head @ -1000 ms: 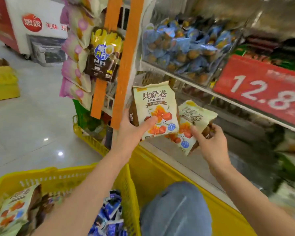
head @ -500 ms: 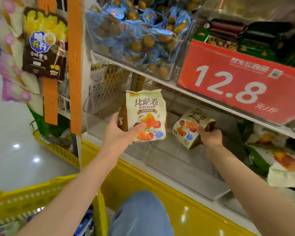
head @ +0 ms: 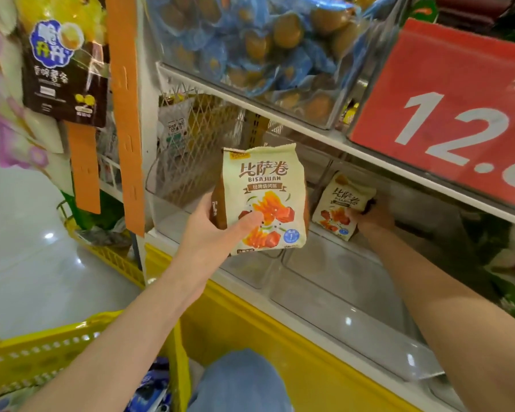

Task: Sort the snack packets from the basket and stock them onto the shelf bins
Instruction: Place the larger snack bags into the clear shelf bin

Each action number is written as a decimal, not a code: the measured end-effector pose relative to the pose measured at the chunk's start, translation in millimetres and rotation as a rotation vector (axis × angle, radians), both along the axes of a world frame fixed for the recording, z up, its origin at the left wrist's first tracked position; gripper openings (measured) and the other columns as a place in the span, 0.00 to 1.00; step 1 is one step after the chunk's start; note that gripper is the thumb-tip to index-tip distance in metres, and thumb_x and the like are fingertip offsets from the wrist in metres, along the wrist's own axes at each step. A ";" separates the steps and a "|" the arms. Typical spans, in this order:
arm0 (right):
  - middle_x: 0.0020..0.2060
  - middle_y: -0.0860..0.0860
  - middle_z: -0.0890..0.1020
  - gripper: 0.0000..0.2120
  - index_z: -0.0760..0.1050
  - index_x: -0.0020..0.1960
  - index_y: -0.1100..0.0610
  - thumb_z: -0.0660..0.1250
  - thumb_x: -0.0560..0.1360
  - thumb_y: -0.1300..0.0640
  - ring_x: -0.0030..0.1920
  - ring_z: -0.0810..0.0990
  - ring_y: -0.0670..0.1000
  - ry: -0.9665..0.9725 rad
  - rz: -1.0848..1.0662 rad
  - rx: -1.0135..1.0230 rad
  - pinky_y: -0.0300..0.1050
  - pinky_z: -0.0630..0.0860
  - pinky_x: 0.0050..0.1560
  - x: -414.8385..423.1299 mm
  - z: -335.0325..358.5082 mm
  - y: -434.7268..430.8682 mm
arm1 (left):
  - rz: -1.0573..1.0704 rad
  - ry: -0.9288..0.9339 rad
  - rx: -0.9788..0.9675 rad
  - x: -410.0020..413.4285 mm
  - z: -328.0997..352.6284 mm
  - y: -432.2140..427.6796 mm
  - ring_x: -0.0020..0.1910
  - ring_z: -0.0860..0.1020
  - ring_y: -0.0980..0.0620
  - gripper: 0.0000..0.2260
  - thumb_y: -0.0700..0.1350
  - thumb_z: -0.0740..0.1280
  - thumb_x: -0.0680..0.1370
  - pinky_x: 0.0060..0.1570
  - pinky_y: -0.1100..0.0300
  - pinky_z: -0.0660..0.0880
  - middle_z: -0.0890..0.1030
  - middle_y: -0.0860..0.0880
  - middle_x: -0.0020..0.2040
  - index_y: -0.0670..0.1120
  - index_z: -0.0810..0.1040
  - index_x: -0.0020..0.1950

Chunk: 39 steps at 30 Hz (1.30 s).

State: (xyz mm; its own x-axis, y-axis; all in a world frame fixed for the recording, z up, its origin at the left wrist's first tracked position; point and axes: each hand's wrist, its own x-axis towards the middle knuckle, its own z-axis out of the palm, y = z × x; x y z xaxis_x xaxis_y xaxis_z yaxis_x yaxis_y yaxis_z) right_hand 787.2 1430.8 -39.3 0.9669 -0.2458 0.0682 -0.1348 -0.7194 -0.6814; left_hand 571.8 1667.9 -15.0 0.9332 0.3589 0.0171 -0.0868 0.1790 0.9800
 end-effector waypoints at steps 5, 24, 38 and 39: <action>0.63 0.59 0.76 0.24 0.67 0.65 0.62 0.71 0.72 0.57 0.61 0.76 0.59 0.000 0.066 0.126 0.51 0.73 0.60 -13.1 4.4 5.5 | -0.019 -0.020 -0.070 -4.4 -4.7 -1.0 0.46 0.82 0.60 0.33 0.58 0.74 0.55 0.36 0.70 0.76 0.83 0.57 0.49 0.54 0.74 0.58; 0.51 0.35 0.71 0.34 0.60 0.69 0.45 0.66 0.68 0.37 0.50 0.75 0.39 -0.265 0.852 -0.414 0.40 0.77 0.50 -228.7 93.0 28.8 | -0.299 -0.174 0.327 -51.7 1.8 -24.1 0.46 0.81 0.61 0.24 0.37 0.76 0.67 0.39 0.69 0.75 0.82 0.56 0.47 0.57 0.72 0.54; 0.52 0.50 0.80 0.28 0.66 0.64 0.52 0.68 0.70 0.39 0.50 0.79 0.52 -0.297 0.224 -0.708 0.43 0.71 0.40 -171.1 74.8 -52.9 | -0.296 -0.203 1.165 -7.2 -13.3 -77.3 0.65 0.68 0.51 0.17 0.51 0.58 0.80 0.65 0.57 0.63 0.72 0.51 0.65 0.51 0.68 0.68; 0.52 0.51 0.80 0.28 0.66 0.63 0.53 0.67 0.71 0.39 0.51 0.79 0.54 -0.244 0.211 -0.781 0.44 0.71 0.41 -160.1 69.2 -54.2 | -0.334 -0.208 1.260 -6.7 -20.7 -77.7 0.62 0.71 0.51 0.14 0.51 0.56 0.81 0.63 0.57 0.64 0.75 0.51 0.62 0.51 0.72 0.65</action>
State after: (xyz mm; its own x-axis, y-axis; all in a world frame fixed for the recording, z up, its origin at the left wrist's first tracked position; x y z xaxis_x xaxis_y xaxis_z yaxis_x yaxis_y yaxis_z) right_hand 627.1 1376.7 29.9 0.9232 0.1435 0.3565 0.1422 -0.9894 0.0300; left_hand 565.2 1590.2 -35.8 0.9127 -0.2533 0.3207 -0.3845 -0.7981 0.4639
